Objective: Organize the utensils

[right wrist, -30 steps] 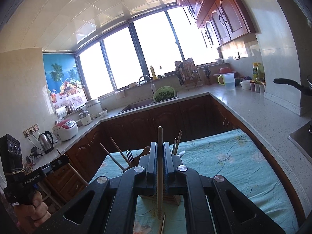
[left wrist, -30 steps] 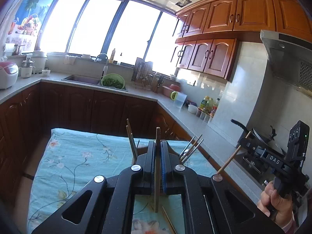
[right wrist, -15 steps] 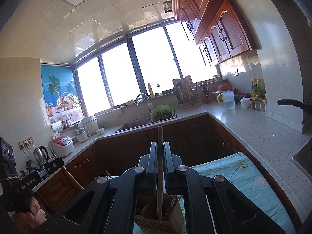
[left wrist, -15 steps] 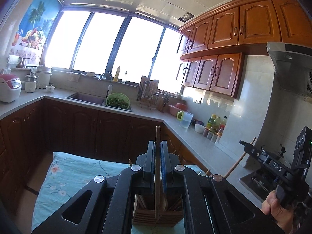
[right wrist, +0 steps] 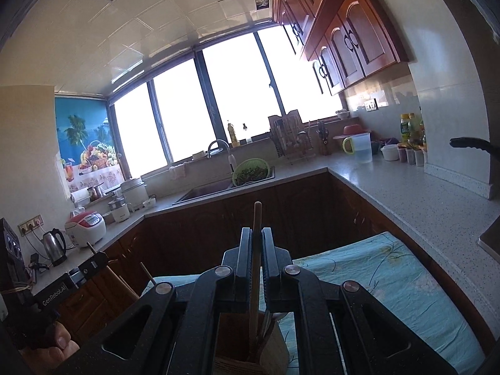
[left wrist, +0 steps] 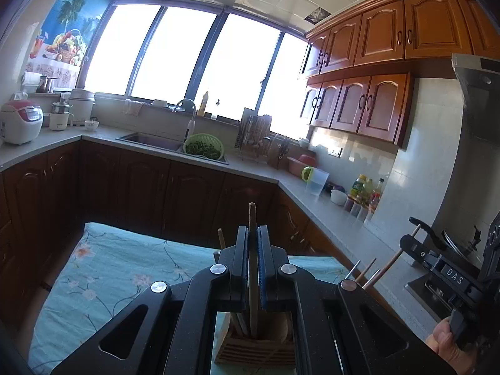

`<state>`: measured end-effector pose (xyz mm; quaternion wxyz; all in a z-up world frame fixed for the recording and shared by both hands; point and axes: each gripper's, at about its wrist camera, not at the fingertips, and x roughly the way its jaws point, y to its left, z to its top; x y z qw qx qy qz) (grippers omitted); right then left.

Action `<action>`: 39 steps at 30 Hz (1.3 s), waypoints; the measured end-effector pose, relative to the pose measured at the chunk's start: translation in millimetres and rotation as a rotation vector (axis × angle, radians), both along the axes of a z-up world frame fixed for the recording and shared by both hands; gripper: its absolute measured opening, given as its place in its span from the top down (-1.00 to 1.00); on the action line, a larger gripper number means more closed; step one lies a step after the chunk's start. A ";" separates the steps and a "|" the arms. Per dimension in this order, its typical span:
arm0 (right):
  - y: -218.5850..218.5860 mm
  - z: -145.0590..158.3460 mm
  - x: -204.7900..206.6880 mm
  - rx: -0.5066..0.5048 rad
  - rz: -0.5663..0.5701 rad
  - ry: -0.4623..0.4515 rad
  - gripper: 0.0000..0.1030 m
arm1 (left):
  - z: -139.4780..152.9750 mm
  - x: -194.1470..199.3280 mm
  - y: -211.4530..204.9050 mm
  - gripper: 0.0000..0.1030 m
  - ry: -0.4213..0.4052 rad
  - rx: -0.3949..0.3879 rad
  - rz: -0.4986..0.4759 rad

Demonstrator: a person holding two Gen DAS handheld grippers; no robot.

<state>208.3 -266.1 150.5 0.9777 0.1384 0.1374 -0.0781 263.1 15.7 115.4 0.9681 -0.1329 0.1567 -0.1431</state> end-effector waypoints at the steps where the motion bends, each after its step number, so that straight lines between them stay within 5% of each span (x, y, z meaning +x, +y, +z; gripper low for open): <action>1: 0.5 -4.3 0.9 0.001 0.003 0.013 0.89 | -4.8 1.9 -1.4 0.94 0.015 0.002 0.000; 10: 0.1 -40.4 13.3 0.037 0.029 0.134 0.89 | -16.3 15.1 -6.0 0.92 0.070 0.023 -0.017; 29: -11.2 -43.0 8.4 0.092 0.016 0.144 0.75 | -13.2 14.3 1.5 0.87 0.101 0.029 -0.034; 34: -11.5 -35.0 -6.6 0.106 0.016 0.103 0.15 | -9.6 3.3 5.0 0.53 0.087 0.018 -0.016; 39: -12.0 -31.1 -29.2 0.139 0.013 0.055 -0.17 | -12.3 -17.3 14.3 0.19 0.081 0.015 0.019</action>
